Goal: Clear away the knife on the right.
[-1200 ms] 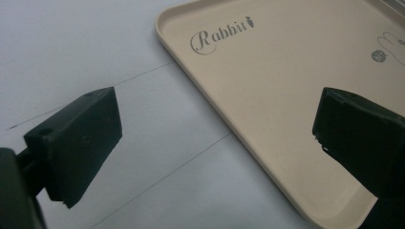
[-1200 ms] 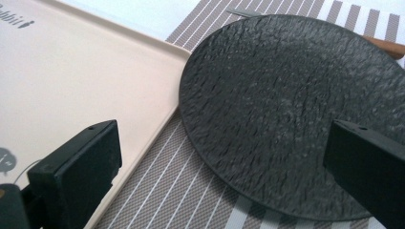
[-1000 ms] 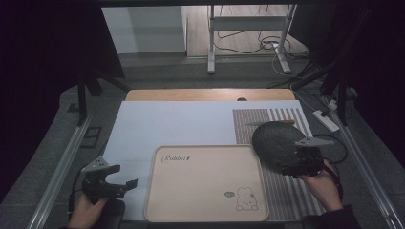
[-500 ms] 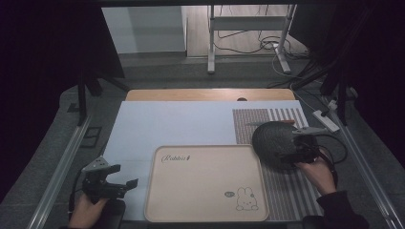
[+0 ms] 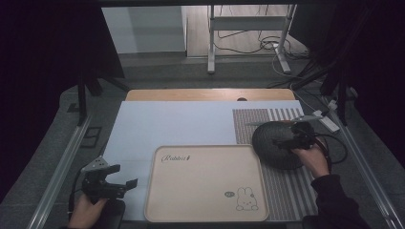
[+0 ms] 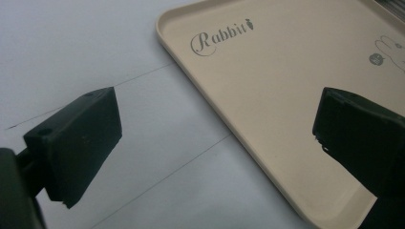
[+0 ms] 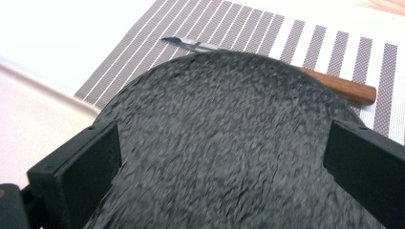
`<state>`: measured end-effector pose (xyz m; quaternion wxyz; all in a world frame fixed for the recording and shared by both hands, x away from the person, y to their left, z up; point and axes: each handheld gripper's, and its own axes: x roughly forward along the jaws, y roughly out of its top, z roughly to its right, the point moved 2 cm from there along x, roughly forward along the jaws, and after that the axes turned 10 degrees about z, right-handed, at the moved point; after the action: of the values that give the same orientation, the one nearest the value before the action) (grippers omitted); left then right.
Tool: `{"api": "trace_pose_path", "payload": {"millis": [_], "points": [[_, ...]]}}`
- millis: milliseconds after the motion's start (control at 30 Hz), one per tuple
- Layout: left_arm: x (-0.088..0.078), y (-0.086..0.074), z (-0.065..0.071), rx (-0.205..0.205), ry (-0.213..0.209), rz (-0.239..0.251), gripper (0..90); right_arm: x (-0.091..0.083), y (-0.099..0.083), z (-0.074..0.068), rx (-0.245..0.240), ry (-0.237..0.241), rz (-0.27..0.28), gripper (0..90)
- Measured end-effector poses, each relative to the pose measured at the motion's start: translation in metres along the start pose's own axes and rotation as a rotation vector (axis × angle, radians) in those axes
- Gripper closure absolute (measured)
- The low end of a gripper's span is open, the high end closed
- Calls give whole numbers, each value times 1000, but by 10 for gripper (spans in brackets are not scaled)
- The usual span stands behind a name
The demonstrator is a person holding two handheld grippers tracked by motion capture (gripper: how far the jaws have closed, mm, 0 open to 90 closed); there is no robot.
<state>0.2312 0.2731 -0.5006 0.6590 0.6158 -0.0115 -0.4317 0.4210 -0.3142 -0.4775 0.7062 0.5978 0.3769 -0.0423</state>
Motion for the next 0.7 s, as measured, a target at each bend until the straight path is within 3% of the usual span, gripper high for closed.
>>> {"api": "trace_pose_path", "payload": {"millis": [400, 700], "points": [[-1, -1, 0, -5, -4, 7, 26, 22, 9, 20, 31, -35, -2, 0], [-1, -1, 0, -9, -5, 8, 26, 36, 13, 27, 33, -51, -45, 0]]}}
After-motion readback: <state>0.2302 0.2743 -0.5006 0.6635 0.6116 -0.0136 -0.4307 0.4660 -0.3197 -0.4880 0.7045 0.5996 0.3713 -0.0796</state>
